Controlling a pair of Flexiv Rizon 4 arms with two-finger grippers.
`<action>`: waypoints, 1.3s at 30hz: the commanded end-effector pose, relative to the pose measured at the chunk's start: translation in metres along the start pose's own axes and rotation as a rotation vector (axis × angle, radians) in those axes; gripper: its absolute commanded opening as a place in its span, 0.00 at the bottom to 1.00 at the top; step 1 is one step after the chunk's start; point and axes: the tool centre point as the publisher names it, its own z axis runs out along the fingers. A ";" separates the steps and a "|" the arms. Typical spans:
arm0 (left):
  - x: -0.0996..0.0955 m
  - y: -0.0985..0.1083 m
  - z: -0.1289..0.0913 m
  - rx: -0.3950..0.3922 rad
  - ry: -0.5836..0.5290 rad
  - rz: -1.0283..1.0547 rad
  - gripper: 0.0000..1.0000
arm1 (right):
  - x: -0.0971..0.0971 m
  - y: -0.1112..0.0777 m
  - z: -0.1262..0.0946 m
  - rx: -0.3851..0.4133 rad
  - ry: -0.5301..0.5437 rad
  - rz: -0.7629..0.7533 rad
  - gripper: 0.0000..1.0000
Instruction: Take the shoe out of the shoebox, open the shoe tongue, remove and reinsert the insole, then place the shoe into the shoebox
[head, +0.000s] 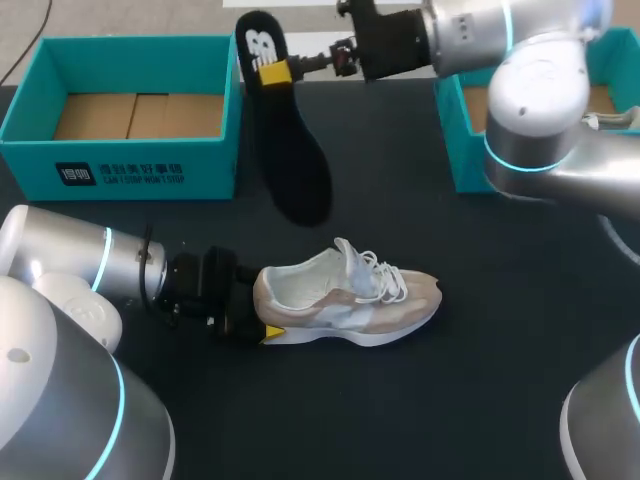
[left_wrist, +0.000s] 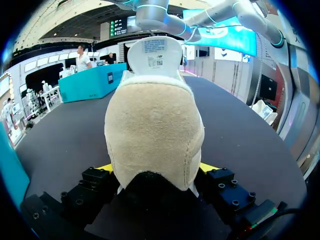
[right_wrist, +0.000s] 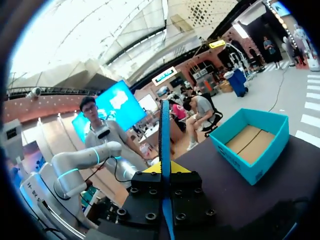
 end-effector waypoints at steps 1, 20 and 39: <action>0.001 0.001 0.001 -0.001 0.000 0.000 0.00 | 0.006 -0.010 -0.018 -0.013 -0.040 0.018 0.00; 0.001 0.001 0.001 -0.001 0.000 0.000 0.00 | 0.033 -0.011 -0.069 -0.112 -0.078 0.123 0.00; 0.001 0.001 0.001 -0.001 0.000 0.000 0.00 | 0.097 -0.007 -0.101 -0.061 -0.041 0.184 0.00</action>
